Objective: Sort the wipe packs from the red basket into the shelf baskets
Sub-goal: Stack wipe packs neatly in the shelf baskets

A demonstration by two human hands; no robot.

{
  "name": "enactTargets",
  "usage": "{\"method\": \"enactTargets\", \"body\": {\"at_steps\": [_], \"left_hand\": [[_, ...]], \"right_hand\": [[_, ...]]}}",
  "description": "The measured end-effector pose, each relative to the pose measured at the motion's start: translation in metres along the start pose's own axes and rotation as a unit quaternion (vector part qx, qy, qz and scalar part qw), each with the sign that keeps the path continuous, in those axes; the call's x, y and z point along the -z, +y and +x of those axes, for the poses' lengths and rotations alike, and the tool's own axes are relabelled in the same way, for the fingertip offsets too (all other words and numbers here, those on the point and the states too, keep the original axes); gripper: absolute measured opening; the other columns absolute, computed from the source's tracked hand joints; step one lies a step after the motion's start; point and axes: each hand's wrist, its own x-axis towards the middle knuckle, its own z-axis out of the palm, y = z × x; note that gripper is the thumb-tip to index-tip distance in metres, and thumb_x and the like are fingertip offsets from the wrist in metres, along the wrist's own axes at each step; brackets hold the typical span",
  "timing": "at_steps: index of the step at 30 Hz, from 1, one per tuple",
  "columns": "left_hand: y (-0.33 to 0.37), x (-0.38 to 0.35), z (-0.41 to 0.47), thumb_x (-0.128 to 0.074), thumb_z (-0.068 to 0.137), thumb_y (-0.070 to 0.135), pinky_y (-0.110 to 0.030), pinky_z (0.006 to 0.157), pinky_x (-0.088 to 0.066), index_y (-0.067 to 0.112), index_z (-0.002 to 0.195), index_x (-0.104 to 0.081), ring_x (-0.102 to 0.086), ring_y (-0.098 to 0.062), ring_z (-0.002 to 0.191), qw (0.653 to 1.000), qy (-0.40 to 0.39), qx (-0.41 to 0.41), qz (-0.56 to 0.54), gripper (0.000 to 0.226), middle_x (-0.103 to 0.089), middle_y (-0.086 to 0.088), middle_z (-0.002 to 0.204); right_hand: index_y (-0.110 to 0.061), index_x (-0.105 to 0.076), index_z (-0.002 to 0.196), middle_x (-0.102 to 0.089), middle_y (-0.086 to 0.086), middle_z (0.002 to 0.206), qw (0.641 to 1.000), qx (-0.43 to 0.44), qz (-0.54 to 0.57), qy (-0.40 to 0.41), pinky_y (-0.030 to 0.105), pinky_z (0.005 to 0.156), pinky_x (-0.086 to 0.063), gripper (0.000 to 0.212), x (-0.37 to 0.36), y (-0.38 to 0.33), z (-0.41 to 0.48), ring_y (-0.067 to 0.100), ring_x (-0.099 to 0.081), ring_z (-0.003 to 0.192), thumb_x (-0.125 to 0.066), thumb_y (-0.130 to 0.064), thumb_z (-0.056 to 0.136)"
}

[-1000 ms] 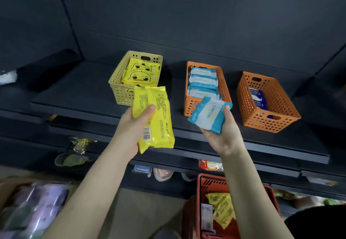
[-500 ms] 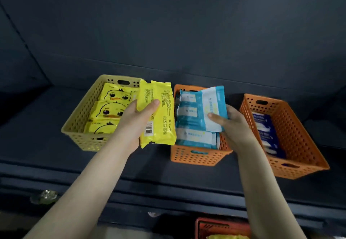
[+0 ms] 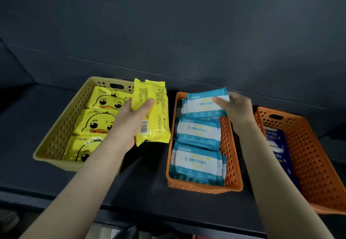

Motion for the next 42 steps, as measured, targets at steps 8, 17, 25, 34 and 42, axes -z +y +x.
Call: {"method": "enactTargets", "body": {"at_steps": [8,17,25,34,42], "left_hand": [[-0.004,-0.008,0.017,-0.069,0.087,0.040,-0.048,0.085,-0.057,0.033,0.106,-0.065,-0.071,-0.020,0.095,1.000,0.005,0.025,0.002,0.022,-0.074,0.005,0.105],[-0.002,-0.014,0.023,-0.069,0.079,0.058,-0.053,0.090,-0.054,0.035,0.114,-0.061,-0.069,-0.023,0.102,0.998,0.036,0.042,0.001,0.043,-0.070,0.003,0.113],[0.006,0.008,0.018,-0.064,0.091,0.042,-0.035,0.065,-0.059,0.026,0.113,-0.064,-0.074,-0.016,0.088,0.994,0.020,0.046,-0.101,0.027,-0.076,0.003,0.100],[0.025,0.060,0.024,-0.045,0.100,0.042,-0.050,0.107,-0.041,0.018,0.136,-0.054,-0.062,-0.025,0.119,0.973,-0.096,0.056,-0.201,0.044,-0.065,-0.007,0.129],[0.047,0.134,0.038,-0.062,0.050,0.082,-0.046,0.103,-0.041,0.041,0.136,-0.047,-0.055,-0.013,0.121,0.991,-0.110,0.033,-0.065,0.096,-0.060,0.011,0.132]], "right_hand": [[-0.012,-0.067,0.101,-0.070,-0.002,0.091,0.986,0.002,-0.167,0.025,0.005,0.052,-0.040,0.027,-0.026,0.022,0.008,0.007,-0.065,0.077,-0.075,-0.028,0.082],[-0.009,-0.056,0.131,-0.047,0.010,0.131,0.953,0.039,-0.299,-0.022,0.032,0.102,-0.038,0.056,-0.034,0.024,0.011,0.029,-0.044,0.124,-0.075,-0.031,0.083],[-0.022,-0.070,0.104,-0.068,-0.004,0.108,0.981,0.113,-0.131,-0.085,0.024,0.094,-0.045,0.020,-0.062,-0.025,-0.021,0.009,-0.061,0.103,-0.067,-0.035,0.089],[-0.020,-0.062,0.115,-0.074,-0.002,0.103,0.947,-0.144,0.039,-0.283,0.020,0.044,-0.045,0.047,-0.134,-0.077,-0.066,0.016,-0.071,0.061,-0.036,-0.056,0.099],[0.004,-0.066,0.108,-0.072,0.020,0.097,0.965,-0.152,0.168,-0.133,0.025,0.073,-0.059,0.053,-0.218,-0.097,-0.094,0.026,-0.073,0.090,-0.053,-0.045,0.096]]}}
